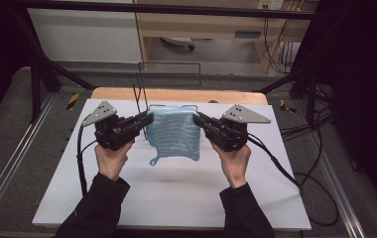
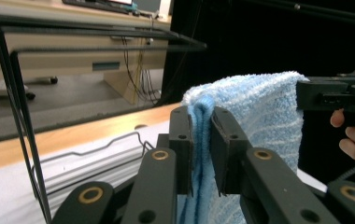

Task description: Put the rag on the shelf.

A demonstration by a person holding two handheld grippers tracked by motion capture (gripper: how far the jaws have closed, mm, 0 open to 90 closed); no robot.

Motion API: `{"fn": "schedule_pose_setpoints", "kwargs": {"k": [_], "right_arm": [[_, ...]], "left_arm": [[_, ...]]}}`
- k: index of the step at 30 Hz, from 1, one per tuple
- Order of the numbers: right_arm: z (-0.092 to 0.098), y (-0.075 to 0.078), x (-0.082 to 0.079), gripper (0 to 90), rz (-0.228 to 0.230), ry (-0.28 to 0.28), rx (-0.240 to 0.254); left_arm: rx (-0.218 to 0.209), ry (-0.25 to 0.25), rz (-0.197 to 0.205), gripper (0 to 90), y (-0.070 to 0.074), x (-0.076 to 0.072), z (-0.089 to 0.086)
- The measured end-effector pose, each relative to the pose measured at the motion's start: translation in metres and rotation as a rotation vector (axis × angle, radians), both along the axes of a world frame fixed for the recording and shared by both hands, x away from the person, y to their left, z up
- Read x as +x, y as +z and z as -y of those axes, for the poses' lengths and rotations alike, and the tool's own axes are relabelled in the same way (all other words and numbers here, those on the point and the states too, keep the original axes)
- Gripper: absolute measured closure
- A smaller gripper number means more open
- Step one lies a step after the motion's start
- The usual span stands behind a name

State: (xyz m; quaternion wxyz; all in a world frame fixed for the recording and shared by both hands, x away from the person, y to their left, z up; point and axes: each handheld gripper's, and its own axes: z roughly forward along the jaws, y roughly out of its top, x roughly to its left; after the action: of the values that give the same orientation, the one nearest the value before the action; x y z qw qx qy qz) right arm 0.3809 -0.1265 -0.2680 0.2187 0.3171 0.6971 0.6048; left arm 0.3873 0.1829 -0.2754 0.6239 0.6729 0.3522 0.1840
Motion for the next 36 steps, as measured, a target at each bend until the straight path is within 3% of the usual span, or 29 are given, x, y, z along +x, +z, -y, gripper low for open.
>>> {"fn": "schedule_pose_setpoints", "kwargs": {"k": [17,36], "right_arm": [[-0.007,0.031,0.010,84.2,0.118,-0.024,0.031],[-0.014,0.066,0.026,84.2,0.193,-0.052,0.069]], "left_arm": [[-0.106,0.020,0.092,79.1,0.022,0.012,-0.006],[-0.165,0.039,0.159,79.2,0.056,0.031,-0.006]]}}
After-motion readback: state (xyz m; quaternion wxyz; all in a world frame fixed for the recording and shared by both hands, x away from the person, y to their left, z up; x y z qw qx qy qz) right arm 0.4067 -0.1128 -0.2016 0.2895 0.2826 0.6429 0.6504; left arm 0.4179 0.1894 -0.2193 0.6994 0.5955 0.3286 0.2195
